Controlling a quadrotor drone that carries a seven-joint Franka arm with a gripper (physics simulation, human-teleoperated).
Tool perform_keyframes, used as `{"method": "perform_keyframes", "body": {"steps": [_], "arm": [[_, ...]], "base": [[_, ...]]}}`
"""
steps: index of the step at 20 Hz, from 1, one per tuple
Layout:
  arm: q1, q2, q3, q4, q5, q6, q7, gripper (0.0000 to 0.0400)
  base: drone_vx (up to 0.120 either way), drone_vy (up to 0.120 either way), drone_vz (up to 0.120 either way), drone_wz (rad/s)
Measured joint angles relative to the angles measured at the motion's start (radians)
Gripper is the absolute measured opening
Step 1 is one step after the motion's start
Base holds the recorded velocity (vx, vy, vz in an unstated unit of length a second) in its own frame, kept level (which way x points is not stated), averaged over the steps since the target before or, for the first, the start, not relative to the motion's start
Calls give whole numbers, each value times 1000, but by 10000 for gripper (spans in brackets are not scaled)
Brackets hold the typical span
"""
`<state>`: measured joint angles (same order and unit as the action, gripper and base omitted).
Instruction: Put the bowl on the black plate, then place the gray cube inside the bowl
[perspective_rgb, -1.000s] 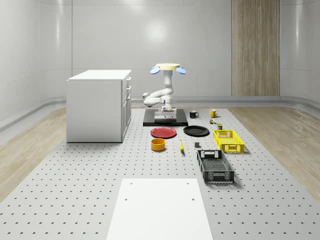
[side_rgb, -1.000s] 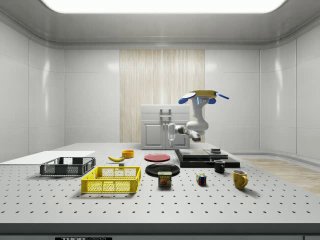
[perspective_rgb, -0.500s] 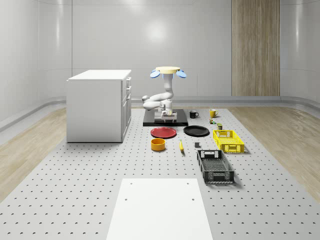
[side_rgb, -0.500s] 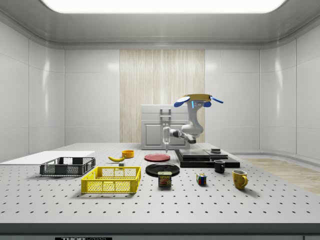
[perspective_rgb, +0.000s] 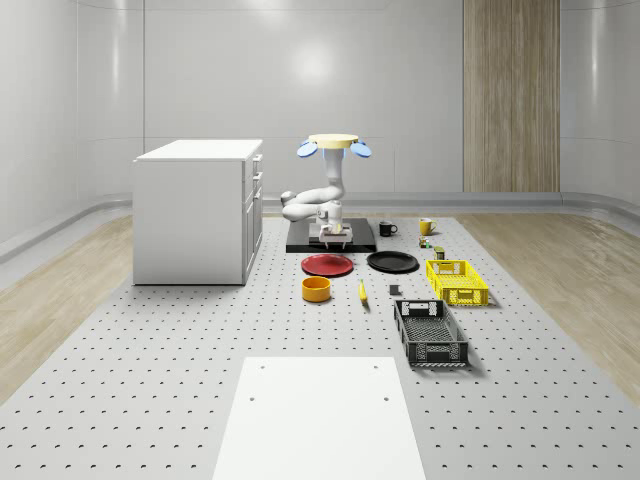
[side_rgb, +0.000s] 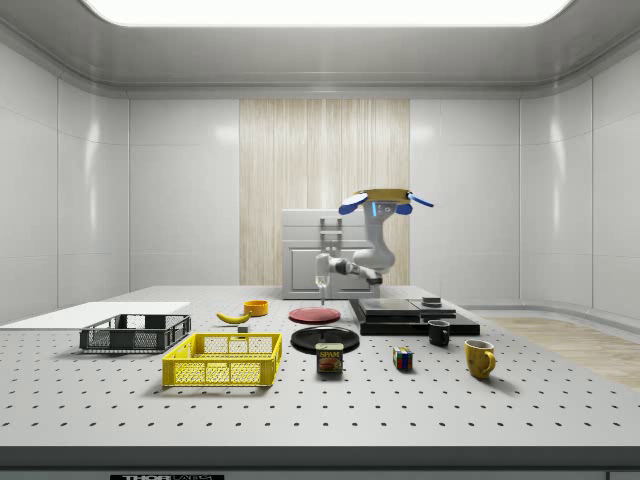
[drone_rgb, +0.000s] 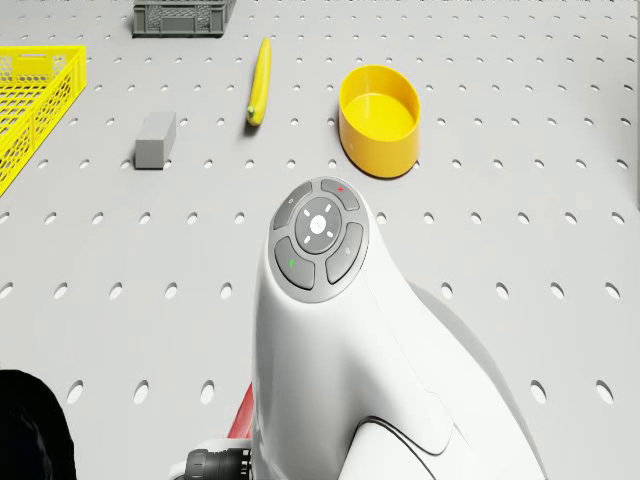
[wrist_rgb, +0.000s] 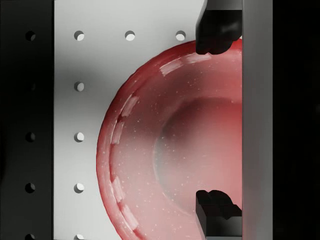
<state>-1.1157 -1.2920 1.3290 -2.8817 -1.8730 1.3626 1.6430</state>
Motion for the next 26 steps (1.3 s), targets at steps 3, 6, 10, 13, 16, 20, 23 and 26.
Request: {"method": "perform_keyframes", "body": {"steps": [3, 6, 10, 13, 16, 20, 23, 26], "arm": [[-3, -11, 3, 1, 5, 11, 3, 400], [-6, -22, 5, 1, 11, 21, 6, 400], [-10, -37, 8, 2, 17, 34, 9, 400], [-13, -47, 11, 3, 22, 44, 11, 400], [-15, -57, 13, 3, 26, 53, 14, 400], [-18, -70, 15, 4, 32, 65, 17, 400], [-21, -79, 17, 4, 36, 73, 19, 400], [-23, -88, 19, 5, 40, 82, 21, 400]], "base": [[120, 0, 0, 0], [120, 0, 0, 0], [120, 0, 0, 0], [120, 0, 0, 0], [120, 0, 0, 0], [120, 0, 0, 0], [120, 0, 0, 0], [120, 0, 0, 0]]}}
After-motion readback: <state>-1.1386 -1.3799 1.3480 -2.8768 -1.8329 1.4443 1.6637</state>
